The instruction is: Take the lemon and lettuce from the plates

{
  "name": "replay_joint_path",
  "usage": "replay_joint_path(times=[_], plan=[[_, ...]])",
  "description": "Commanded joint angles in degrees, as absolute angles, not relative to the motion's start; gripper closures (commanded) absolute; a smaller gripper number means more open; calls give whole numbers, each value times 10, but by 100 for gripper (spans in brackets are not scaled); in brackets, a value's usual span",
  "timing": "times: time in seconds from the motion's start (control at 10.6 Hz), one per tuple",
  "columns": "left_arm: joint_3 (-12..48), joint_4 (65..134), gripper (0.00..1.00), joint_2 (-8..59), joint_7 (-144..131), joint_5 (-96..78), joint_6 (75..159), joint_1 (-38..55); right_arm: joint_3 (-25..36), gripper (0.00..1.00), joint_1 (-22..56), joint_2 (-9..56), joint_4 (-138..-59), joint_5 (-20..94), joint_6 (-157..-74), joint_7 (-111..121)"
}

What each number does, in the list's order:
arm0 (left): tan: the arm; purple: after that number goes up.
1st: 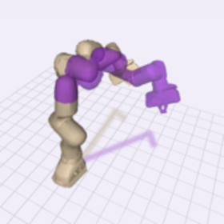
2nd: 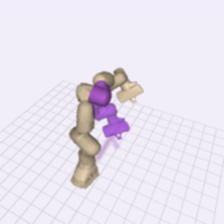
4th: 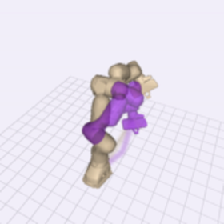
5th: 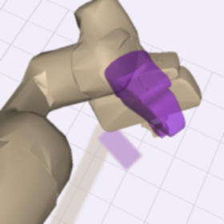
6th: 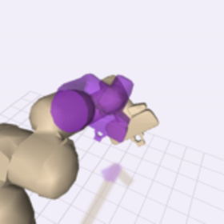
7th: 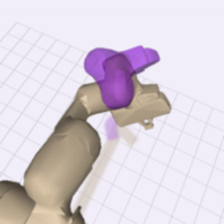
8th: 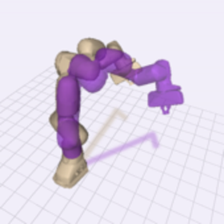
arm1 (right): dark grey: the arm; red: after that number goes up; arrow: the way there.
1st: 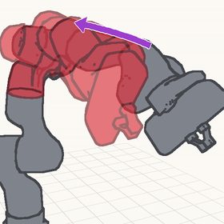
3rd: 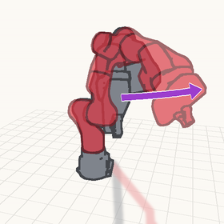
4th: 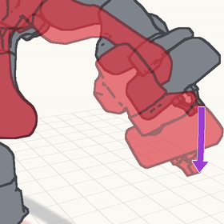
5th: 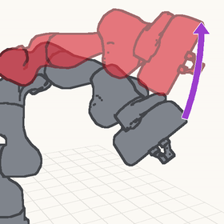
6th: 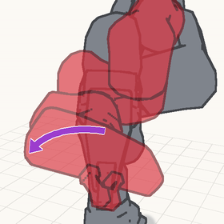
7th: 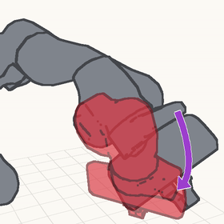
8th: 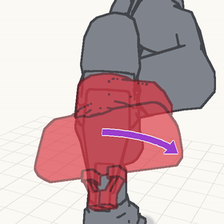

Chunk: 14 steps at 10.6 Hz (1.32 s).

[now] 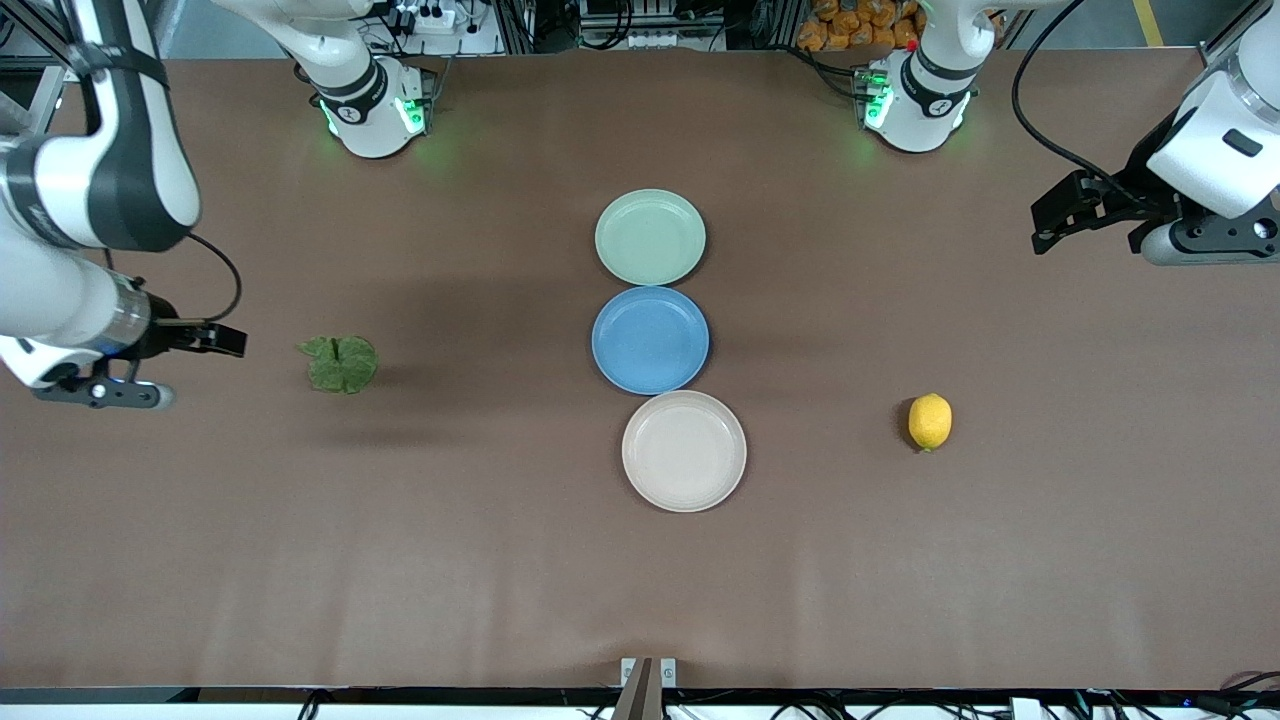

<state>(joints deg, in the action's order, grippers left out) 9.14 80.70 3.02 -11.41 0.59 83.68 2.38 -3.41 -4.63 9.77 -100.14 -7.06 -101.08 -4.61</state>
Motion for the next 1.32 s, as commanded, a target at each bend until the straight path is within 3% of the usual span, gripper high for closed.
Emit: replay_joint_path(times=[0.0, 0.28, 0.57, 0.94, 1.23], plan=[[90, 814, 0, 20, -115, 0, 839, 31, -32, 0, -47, 70, -970, -61, -970, -32], [132, 814, 0, 19, -115, 1, 839, -8, -33, 0, -42, 64, -899, -62, -897, -32], [132, 816, 0, 18, -120, 3, 838, -6, -39, 0, -40, 67, -818, -61, -850, -33], [131, 819, 0, 12, -145, 4, 838, 0, -33, 0, -33, 36, -834, -56, -886, -32], [129, 819, 0, 11, -135, 4, 837, 1, 27, 0, 9, 9, -879, -18, -922, -27]])
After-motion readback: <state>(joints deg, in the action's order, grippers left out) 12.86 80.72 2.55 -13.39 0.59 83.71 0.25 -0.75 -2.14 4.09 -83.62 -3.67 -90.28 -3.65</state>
